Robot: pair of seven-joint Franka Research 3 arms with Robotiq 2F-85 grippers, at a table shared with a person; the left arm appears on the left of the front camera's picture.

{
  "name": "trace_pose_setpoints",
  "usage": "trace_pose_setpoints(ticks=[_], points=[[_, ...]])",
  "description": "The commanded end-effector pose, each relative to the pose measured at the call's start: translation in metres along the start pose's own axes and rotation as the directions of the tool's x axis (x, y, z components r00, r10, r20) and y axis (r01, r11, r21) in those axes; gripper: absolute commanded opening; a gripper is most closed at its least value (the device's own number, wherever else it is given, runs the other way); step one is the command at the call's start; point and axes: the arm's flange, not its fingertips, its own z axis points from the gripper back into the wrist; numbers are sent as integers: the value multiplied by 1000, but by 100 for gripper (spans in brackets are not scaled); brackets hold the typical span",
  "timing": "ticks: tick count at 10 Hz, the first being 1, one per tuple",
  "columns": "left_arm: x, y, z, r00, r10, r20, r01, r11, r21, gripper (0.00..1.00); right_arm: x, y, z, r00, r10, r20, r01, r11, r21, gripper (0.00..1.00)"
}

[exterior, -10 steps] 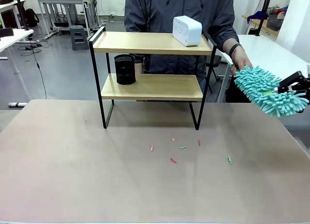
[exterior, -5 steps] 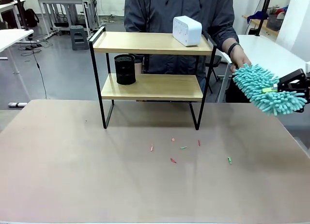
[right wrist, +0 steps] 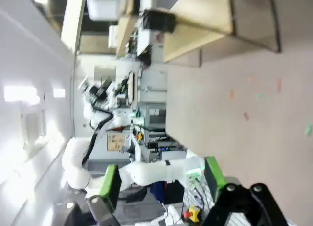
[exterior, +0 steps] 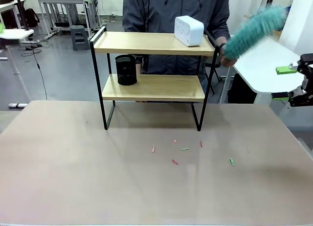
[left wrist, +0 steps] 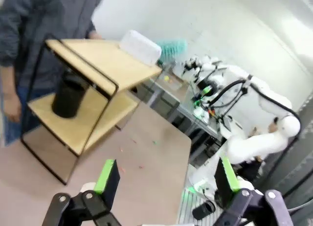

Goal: Clean the shelf.
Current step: Hand the Duster back to the human.

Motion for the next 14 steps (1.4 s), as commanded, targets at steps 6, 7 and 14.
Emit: trace_pose_setpoints(ticks=[6, 7, 14], points=[[-31, 13, -51, 982, 150, -111, -150, 989, 4, 100, -22, 34, -3, 997, 39, -64, -36, 998, 45, 100], [-31, 13, -51, 982, 150, -111, -150, 989, 4, 100, -22, 34, -3, 997, 39, -64, -36, 998, 45, 100], [-31, 13, -51, 982, 150, -111, -150, 989, 4, 100, -22, 34, -3, 997, 39, -64, -36, 998, 45, 100]])
